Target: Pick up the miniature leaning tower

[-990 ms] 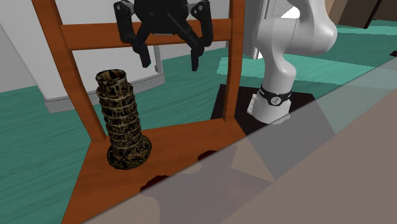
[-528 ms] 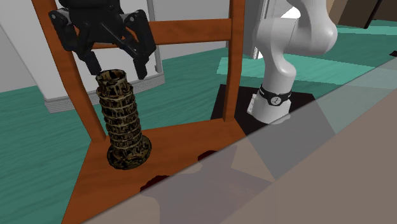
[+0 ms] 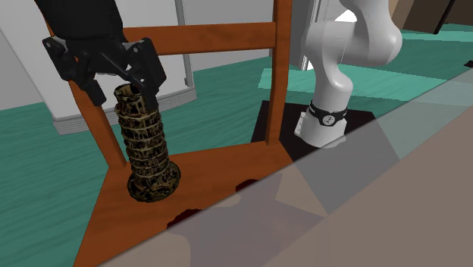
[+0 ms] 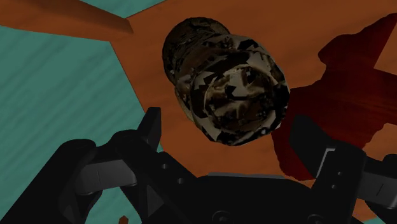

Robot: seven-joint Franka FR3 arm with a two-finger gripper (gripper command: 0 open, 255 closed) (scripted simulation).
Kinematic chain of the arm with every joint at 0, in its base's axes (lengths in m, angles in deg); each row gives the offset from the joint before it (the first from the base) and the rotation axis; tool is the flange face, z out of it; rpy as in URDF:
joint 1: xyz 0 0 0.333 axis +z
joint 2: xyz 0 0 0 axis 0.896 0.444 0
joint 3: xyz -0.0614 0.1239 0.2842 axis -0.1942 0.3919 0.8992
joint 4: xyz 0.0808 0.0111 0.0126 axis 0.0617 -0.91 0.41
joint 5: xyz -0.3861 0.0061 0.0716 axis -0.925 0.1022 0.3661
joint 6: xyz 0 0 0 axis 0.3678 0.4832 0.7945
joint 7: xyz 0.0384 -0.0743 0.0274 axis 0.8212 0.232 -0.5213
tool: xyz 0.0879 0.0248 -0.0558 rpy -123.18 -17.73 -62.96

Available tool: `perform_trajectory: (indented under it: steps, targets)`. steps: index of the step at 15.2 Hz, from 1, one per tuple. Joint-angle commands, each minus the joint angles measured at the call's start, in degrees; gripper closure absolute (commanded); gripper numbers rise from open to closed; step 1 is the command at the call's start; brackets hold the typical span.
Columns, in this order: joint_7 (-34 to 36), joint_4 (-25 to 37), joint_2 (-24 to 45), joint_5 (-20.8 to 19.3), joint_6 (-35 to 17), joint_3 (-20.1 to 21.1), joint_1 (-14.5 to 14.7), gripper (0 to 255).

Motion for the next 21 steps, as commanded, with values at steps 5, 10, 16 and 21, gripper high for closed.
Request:
perform_trajectory:
  steps: [5, 10, 16, 21]
  targets:
    - [0.1, -1.4, 0.4, 0.2, -1.8, 0.1, 0.0, 255]
    - [0.1, -1.4, 0.5, 0.2, -1.8, 0.1, 0.0, 255]
    - [0.0, 0.5, 0.1, 0.0, 0.4, 0.0, 0.0, 255]
    - [0.0, 3.9, -0.3, -0.2, 4.1, -0.1, 0.0, 255]
